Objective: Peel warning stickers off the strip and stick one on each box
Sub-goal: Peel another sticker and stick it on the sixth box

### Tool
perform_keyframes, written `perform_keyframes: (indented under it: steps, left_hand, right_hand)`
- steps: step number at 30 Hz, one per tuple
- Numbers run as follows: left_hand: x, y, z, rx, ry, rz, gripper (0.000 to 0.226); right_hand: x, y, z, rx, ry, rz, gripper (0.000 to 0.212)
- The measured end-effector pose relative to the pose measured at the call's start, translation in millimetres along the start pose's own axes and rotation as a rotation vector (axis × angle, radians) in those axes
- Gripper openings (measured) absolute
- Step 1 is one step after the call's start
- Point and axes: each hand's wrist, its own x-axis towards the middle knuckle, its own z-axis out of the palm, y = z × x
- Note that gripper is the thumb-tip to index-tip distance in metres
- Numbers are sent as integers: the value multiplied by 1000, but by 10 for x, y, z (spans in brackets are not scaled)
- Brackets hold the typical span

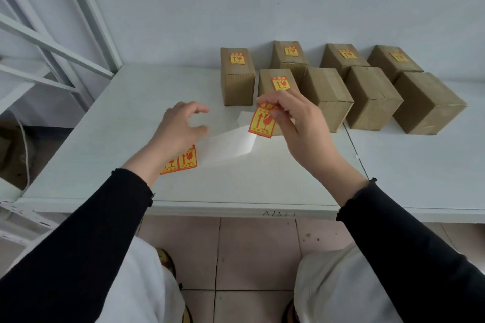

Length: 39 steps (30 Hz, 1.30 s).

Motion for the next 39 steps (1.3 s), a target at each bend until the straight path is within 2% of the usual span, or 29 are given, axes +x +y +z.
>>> perform_keyframes:
  steps: [2,4,7,14,17,20,24,30,34,39]
  left_hand:
    - [-146,356,37,-293,42,91,15]
    - [-291,710,94,-440,8,149,13]
    - [-358,1041,221,-479,-42,218,15]
    - [-252,1510,427,-495,-59,221,7]
    - [-135,1747,524,-436,-37,232,11]
    - [45,1991,634,-428,-30,233,11]
    - [405,2232,817,-464,-61,168,15]
    - [1067,2363,1115,-246,-88,92,27]
    - [1398,2334,1305,-58,-128,32,18]
    - [1530,2267,1475,51,-152,7,24]
  right_hand:
    - [28,26,-62,-19,7,10,31]
    - [54,58,-142,-13,29,15,34]
    - [69,81,-293,19,82,6,35]
    - [44,249,-632,114,221,82,39]
    - [89,458,-806,189,300,253,39]
    - [197,697,-1012,293,345,399,12]
    - [416,989,-1209,264,379,448,15]
    - [771,1464,-1153,76,256,557,17]
    - [820,1703,-990,-67,166,598,14]
    - [845,1852,-824,-144,140,650,10]
